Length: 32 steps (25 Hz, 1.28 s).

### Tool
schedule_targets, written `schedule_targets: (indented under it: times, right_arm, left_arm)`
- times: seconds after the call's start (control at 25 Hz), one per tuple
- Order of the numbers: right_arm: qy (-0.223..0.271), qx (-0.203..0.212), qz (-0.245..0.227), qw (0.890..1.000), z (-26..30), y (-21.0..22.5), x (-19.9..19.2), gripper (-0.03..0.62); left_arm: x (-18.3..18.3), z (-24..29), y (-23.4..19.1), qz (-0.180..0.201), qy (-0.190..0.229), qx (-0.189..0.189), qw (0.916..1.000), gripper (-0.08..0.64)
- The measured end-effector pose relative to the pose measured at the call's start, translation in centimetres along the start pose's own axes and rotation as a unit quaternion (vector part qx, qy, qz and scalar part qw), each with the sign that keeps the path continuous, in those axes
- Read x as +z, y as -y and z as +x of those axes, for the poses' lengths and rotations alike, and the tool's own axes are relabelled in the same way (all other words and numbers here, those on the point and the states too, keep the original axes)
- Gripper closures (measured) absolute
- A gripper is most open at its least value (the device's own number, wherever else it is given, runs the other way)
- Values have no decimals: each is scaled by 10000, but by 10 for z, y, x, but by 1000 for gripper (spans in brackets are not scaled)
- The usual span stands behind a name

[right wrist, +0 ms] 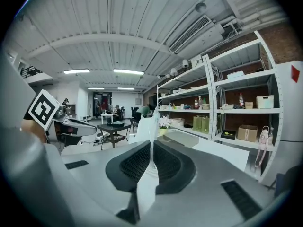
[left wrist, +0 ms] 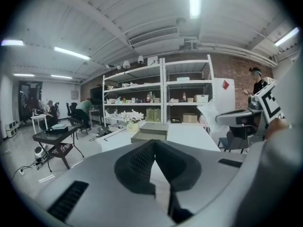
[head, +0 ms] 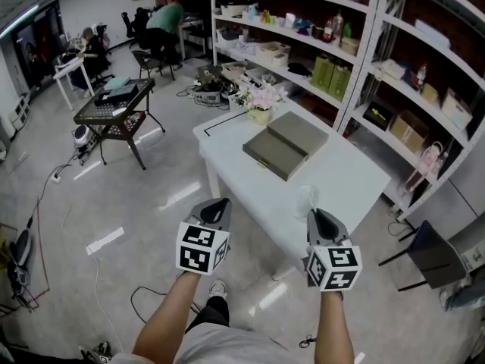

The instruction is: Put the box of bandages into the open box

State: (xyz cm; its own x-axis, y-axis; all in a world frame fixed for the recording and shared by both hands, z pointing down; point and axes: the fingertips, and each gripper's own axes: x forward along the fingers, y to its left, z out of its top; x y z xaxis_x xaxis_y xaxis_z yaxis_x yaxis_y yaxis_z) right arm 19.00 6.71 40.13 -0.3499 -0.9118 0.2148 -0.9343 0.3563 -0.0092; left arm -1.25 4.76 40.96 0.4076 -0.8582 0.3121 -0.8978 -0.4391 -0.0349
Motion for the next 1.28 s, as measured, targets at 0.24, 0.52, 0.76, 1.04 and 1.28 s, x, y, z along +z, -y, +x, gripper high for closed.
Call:
schedule_targets:
  times: [0.24,0.52,0.76,1.04,1.28]
  right_arm:
    - [-116,-154,86,9998,61,-1,7,568]
    - [-249,-360,113,9990,127,-6,19,568]
    - [-326,-550,94,9979,172,-10,27,568]
    - [-500,-853,-16,9951,199,-2,31,568]
    - [-582,-1019,-141,9930,217,12,35,568]
  left_arm:
    - [13,47,-48,81,-68,-177,9998,558]
    - [26,93,-100,217,-112,-421,9988,558]
    - [31,121,-144,171,-95,-543,9983,558]
    - [34,154,-163,151,-99,-838,9963,558]
    - [33,176,-166,204,-122,-1041,9943,558]
